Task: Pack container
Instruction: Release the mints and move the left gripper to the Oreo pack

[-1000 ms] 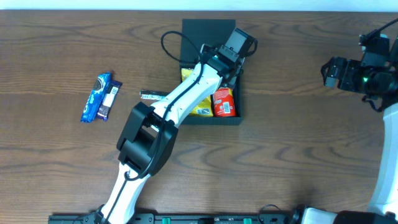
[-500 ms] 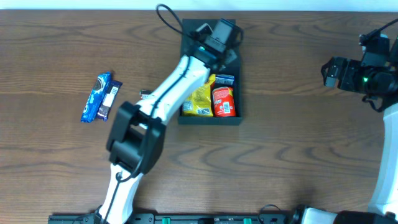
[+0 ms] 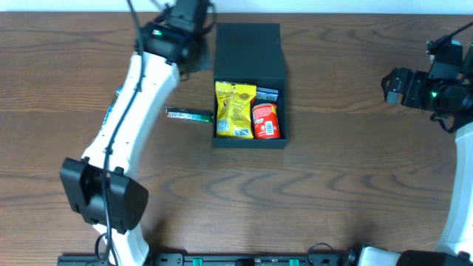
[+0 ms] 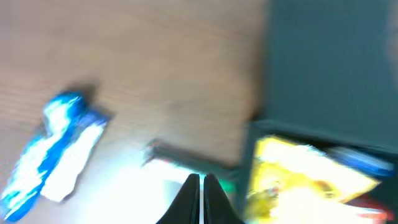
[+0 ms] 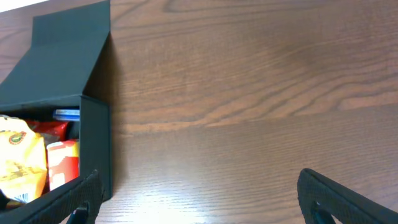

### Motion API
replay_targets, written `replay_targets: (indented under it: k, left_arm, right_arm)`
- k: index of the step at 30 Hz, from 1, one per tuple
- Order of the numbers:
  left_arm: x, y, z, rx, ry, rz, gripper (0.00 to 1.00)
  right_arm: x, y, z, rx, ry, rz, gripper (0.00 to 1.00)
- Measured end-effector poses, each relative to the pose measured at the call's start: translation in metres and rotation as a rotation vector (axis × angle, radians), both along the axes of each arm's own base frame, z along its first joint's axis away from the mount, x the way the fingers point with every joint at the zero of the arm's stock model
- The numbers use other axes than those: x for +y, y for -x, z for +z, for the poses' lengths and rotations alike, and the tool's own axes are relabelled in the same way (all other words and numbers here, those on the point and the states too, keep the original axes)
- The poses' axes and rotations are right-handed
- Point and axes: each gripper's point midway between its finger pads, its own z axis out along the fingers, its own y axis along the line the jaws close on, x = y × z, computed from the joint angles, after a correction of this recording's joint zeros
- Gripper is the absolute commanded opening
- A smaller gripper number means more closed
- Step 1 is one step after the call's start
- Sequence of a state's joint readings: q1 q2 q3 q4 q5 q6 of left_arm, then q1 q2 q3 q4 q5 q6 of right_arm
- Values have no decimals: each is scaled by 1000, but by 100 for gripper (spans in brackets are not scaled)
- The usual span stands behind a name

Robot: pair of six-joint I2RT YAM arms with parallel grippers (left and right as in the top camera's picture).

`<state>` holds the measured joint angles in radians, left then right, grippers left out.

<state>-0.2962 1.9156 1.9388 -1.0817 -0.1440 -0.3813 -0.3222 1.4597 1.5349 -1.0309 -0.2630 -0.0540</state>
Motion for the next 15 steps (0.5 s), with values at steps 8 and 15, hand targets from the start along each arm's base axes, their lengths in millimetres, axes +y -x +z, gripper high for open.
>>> replay_targets:
  k: [8, 15]
  left_arm:
    - [93, 23, -30, 147, -15, 307, 6]
    - [139, 40, -48, 243, -59, 319, 6]
  right_arm:
    - [3, -1, 1, -5, -14, 10, 99]
    - [5, 4, -2, 17, -27, 6, 99]
